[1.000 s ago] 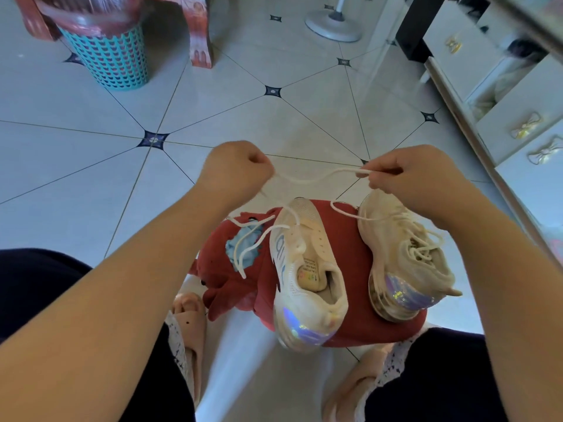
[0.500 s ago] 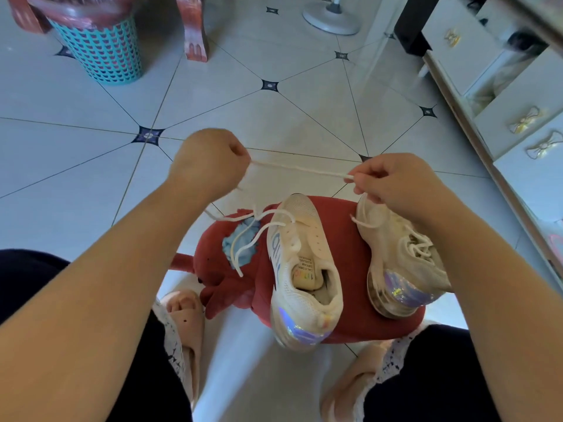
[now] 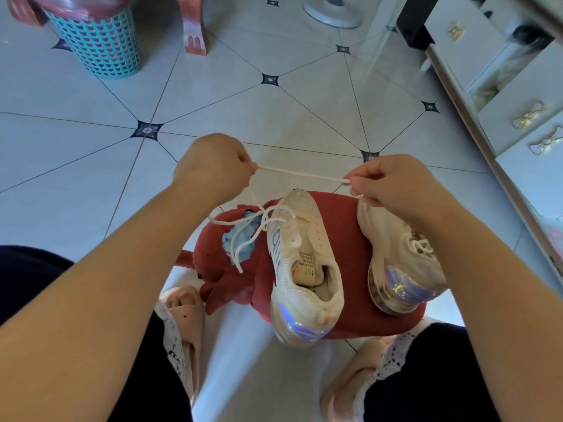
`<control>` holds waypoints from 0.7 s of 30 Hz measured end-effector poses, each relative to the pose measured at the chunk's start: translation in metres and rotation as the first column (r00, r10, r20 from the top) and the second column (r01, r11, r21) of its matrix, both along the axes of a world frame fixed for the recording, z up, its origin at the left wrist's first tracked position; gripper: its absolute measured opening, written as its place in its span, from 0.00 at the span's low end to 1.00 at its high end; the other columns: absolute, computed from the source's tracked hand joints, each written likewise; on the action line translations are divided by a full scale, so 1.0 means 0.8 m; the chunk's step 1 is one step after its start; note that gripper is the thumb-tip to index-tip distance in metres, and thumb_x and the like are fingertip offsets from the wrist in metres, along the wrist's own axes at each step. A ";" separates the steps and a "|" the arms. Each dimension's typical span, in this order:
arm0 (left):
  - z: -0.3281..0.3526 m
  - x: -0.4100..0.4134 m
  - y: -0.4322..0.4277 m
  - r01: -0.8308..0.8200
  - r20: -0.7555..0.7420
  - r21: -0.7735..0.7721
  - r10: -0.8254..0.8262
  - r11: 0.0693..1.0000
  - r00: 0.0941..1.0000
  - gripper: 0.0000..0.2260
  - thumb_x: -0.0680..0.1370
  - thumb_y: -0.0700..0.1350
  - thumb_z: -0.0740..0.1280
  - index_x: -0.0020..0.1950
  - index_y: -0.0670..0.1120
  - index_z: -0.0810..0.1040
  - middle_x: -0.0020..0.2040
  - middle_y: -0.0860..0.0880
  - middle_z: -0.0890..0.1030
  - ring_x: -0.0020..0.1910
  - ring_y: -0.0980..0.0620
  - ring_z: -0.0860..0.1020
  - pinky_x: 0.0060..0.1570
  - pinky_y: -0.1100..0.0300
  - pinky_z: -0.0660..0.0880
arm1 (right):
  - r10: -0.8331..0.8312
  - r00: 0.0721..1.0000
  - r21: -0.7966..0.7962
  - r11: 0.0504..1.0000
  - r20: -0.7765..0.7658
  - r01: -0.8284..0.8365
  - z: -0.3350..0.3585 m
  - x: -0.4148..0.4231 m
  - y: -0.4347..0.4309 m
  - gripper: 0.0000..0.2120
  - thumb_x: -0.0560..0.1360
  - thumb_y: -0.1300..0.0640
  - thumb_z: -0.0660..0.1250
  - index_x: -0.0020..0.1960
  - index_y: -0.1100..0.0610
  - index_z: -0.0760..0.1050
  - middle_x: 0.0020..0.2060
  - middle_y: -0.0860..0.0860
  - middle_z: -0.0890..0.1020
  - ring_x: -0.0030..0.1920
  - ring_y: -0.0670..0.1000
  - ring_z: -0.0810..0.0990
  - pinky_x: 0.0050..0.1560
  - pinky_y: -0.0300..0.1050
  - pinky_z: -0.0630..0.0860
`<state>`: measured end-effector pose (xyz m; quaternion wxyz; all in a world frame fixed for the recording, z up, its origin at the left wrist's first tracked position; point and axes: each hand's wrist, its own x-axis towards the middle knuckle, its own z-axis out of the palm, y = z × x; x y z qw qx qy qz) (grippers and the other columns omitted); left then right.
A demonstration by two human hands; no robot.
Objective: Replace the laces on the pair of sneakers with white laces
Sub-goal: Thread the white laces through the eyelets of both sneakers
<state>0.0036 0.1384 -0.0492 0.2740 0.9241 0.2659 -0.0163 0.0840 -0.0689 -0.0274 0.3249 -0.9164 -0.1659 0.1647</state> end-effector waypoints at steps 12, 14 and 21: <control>-0.019 0.004 -0.049 0.265 0.182 -0.218 -0.228 0.939 0.957 0.05 0.76 0.46 0.65 0.49 0.48 0.79 0.32 0.58 0.77 0.25 0.70 0.71 0.27 0.75 0.64 | 0.110 0.989 0.073 0.992 -0.094 -0.104 -0.016 -0.019 0.027 0.11 0.74 0.63 0.64 0.40 0.49 0.77 0.39 0.53 0.84 0.41 0.51 0.82 0.49 0.45 0.79; -0.023 0.005 -0.041 0.215 0.144 -0.146 -0.195 0.966 0.970 0.04 0.76 0.46 0.64 0.44 0.51 0.79 0.32 0.58 0.77 0.26 0.66 0.72 0.29 0.72 0.63 | 0.096 0.995 -0.063 0.993 -0.009 -0.096 -0.016 -0.016 0.019 0.05 0.73 0.58 0.67 0.39 0.51 0.78 0.38 0.54 0.84 0.41 0.53 0.82 0.49 0.47 0.79; -0.031 0.004 -0.060 0.309 0.149 -0.173 -0.285 0.935 0.947 0.16 0.71 0.52 0.70 0.58 0.51 0.77 0.51 0.53 0.79 0.52 0.54 0.75 0.48 0.61 0.68 | 0.106 0.985 0.017 0.994 -0.134 -0.105 -0.024 -0.026 0.039 0.07 0.76 0.63 0.63 0.48 0.54 0.78 0.43 0.59 0.84 0.40 0.53 0.81 0.45 0.42 0.78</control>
